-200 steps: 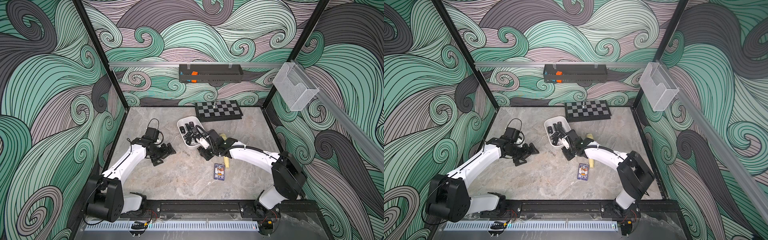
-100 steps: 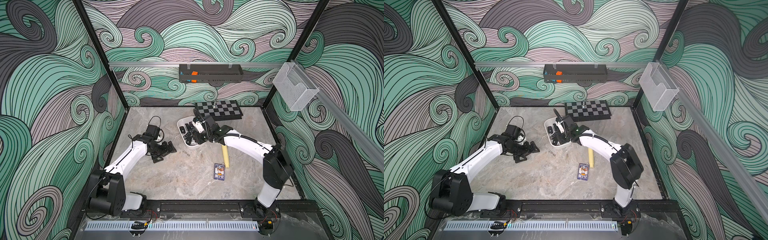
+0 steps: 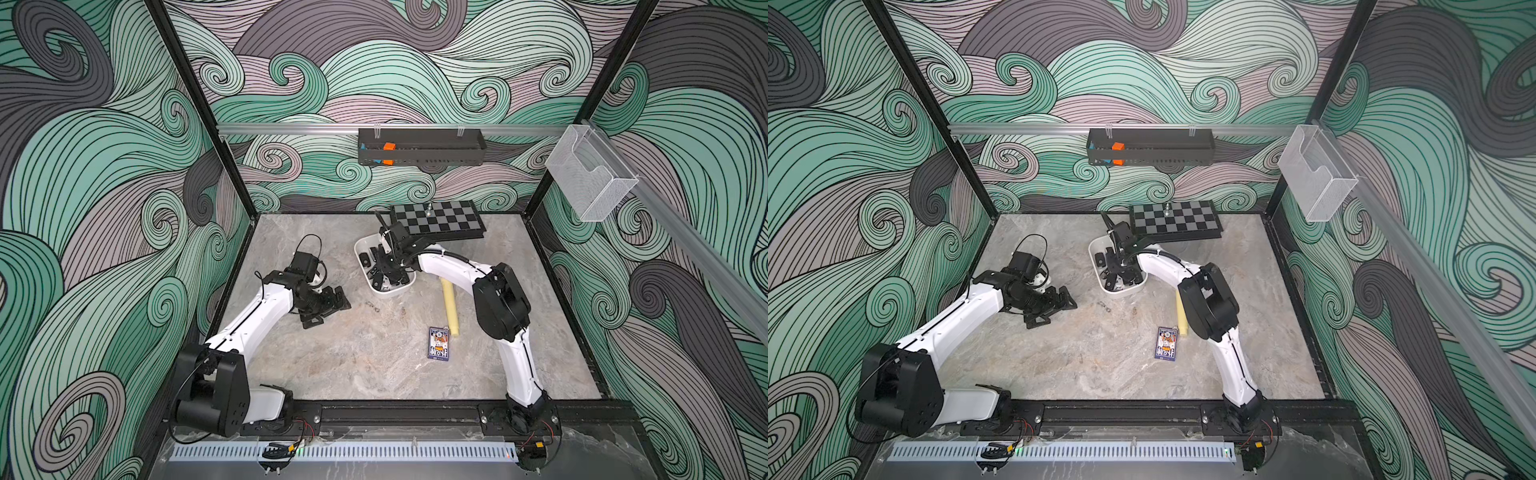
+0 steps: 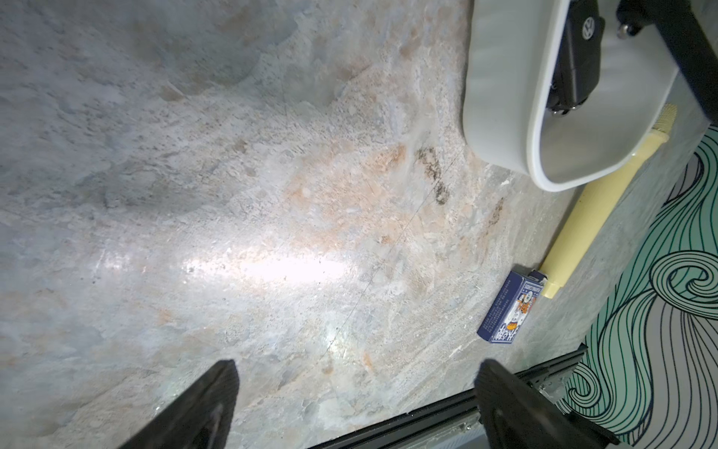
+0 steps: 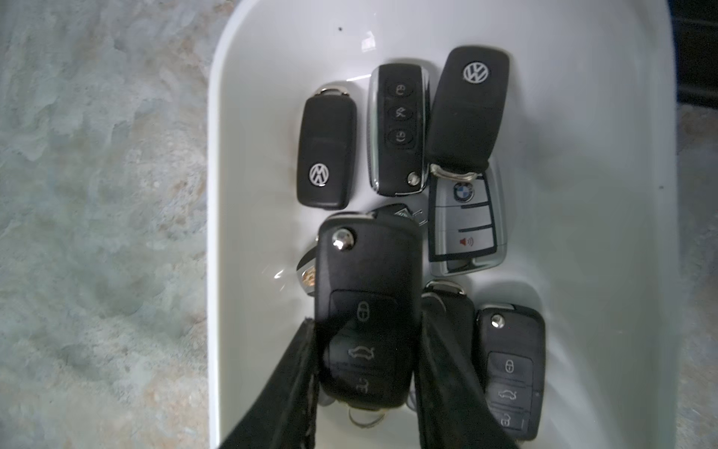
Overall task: Place the car key into the storage box
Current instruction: Place the car key in the storage box.
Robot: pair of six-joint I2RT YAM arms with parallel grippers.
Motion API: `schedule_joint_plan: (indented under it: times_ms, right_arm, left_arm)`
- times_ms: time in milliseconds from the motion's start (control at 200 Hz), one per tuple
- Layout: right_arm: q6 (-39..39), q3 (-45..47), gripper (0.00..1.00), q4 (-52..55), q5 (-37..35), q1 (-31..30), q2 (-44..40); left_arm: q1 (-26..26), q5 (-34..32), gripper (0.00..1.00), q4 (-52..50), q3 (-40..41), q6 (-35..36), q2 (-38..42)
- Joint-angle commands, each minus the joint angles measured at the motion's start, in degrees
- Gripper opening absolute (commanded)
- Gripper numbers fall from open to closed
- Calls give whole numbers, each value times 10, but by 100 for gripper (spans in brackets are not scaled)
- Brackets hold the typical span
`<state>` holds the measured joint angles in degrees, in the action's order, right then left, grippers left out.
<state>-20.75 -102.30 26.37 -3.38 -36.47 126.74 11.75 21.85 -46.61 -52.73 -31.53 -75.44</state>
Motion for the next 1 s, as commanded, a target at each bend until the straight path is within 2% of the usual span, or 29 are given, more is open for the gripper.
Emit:
schedule_joint_plan:
  times_ms: [0,355,545,690,876,996]
  right_arm:
    - [-29,-36,29,12,-19,6,18]
    - [-39,-101,35,23,1,9,73]
    - [-22,-111,48,31,4,12,66]
    - [-8,-91,61,31,7,18,31]
    - [23,-25,65,29,-11,25,-50]
    - [51,48,68,25,-36,31,-123]
  left_arm:
    - [-6,-16,96,-31,11,3,34]
    - [-7,-38,96,-68,8,19,62]
    - [-7,-46,96,-68,4,10,67]
    - [-7,-58,96,-73,-7,13,63]
    - [-6,-74,96,-83,-39,25,44]
    - [-7,-87,96,-79,-60,32,27]
